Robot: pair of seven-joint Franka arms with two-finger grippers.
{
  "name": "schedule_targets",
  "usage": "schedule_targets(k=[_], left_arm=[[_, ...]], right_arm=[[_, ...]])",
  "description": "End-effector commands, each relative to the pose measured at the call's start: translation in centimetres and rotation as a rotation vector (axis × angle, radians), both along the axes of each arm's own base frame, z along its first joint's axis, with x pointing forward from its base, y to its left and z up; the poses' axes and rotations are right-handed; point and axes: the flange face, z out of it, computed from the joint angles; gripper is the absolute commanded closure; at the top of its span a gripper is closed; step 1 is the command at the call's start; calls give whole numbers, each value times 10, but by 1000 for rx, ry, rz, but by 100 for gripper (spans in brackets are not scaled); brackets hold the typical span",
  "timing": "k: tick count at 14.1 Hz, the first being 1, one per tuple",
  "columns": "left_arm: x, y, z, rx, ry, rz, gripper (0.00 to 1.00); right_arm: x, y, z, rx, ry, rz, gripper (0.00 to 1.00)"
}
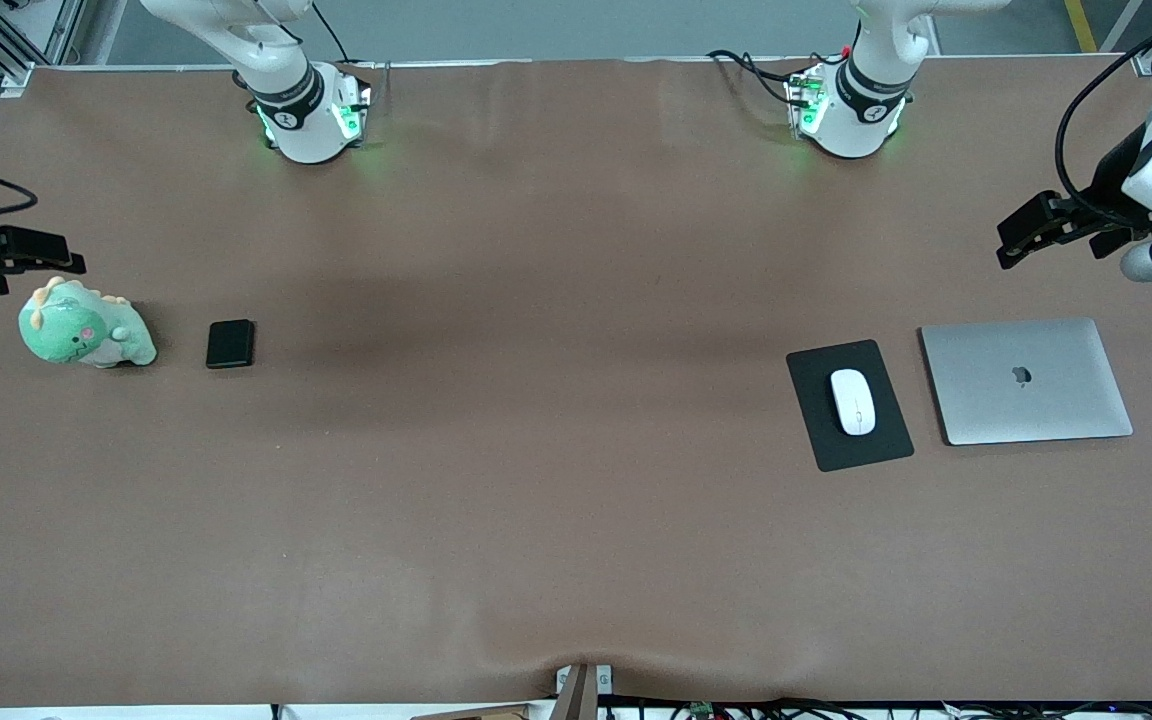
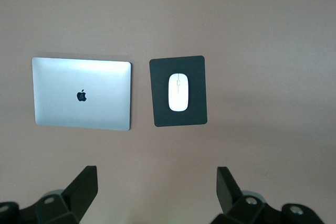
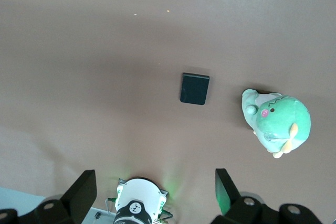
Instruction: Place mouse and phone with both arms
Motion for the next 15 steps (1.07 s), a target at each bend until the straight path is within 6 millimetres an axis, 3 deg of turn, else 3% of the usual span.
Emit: schedule_targets(k=[1,3,9,13,15], left_arm=[[-5,4,9,20,-15,-9,0],[-5,4,12,20,-21,-9,0],[-5,4,11,19,-14,-9,0],[-6,2,10,20,-10,-15,0],[-6,3,11,21,-11,-14,0]], right_arm=[[-25,7,53,6,-86,13,0],[-40,26,71,-22,-108,48,0],[-81,16,61,-22,-146,14,0],[-85,34,62,-59,-142,-115,0],[-84,25,60,-56,-134,-136,0]])
